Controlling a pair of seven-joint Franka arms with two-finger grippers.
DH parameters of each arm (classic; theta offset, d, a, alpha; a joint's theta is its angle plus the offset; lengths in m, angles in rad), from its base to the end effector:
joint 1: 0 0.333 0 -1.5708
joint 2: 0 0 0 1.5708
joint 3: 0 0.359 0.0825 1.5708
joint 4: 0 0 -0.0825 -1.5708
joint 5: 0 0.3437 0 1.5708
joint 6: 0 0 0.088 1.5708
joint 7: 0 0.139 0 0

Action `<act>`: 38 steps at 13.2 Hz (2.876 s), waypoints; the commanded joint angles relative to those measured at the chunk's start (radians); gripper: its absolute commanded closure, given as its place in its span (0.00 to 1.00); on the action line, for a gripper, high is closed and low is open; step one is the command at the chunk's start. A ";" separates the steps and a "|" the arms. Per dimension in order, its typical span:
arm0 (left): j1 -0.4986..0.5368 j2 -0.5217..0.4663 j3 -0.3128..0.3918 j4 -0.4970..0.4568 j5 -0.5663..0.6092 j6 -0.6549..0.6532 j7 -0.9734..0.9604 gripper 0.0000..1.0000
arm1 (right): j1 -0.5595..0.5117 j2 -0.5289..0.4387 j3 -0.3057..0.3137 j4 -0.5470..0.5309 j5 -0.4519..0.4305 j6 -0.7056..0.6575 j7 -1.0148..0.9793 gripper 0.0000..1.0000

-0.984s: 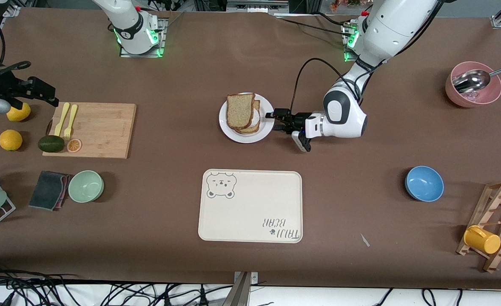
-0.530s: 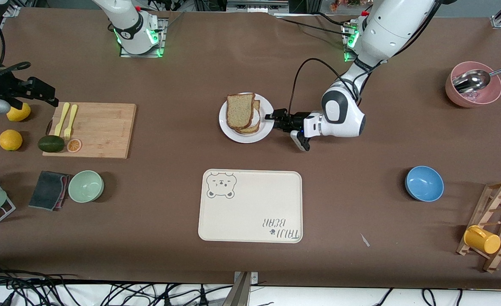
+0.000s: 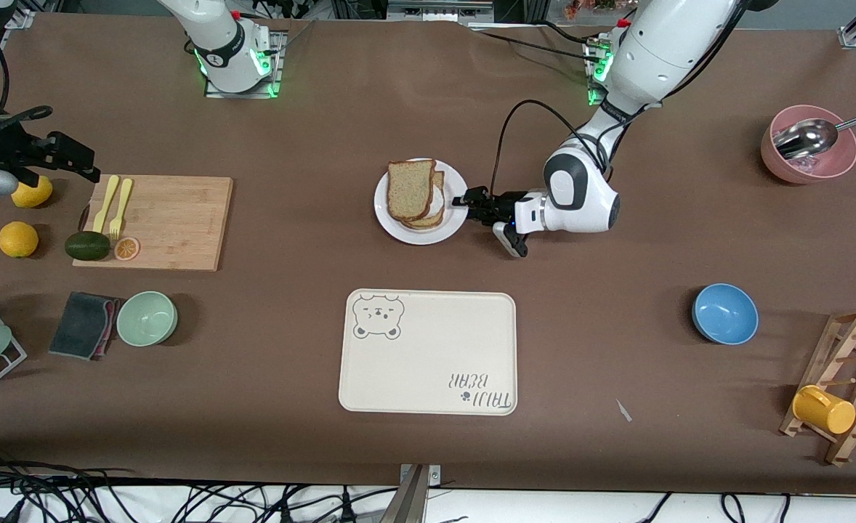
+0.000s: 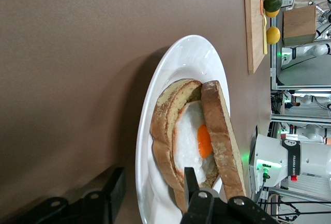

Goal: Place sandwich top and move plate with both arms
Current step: 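Close the left gripper on the plate rim, then slide the plate with the left gripper onto the bear tray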

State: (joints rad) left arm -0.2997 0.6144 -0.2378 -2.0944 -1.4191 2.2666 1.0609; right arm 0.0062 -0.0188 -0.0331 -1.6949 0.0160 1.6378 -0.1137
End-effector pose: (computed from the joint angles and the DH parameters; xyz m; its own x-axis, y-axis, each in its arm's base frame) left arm 0.4536 -0.3271 0.1717 0.9516 -0.3058 0.0302 -0.1835 -0.4869 0.8540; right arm 0.5087 -0.0117 0.5971 0.9957 0.0857 -0.0362 0.0849 -0.9962 -0.0208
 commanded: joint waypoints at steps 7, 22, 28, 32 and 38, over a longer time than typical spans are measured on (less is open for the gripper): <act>-0.018 0.008 0.005 0.008 0.009 0.013 0.008 0.80 | -0.019 -0.010 0.018 -0.012 0.002 -0.003 0.014 0.00; 0.065 -0.022 0.003 0.014 0.011 -0.100 -0.048 1.00 | -0.020 -0.009 0.015 -0.012 0.010 -0.007 0.014 0.00; 0.132 -0.024 0.005 0.048 0.017 -0.229 -0.140 1.00 | -0.020 -0.009 0.015 -0.012 0.010 -0.007 0.014 0.00; 0.163 -0.024 0.012 0.141 0.017 -0.245 -0.250 1.00 | -0.020 -0.009 0.015 -0.012 0.009 -0.007 0.014 0.00; 0.149 0.062 0.026 0.381 0.022 -0.104 -0.341 1.00 | -0.019 -0.010 0.015 -0.012 0.010 -0.007 0.014 0.00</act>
State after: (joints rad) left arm -0.1352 0.6388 -0.2188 -1.7967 -1.4190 2.1376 0.7479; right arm 0.0025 -0.0187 -0.0324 -1.6991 0.0174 1.6350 -0.1127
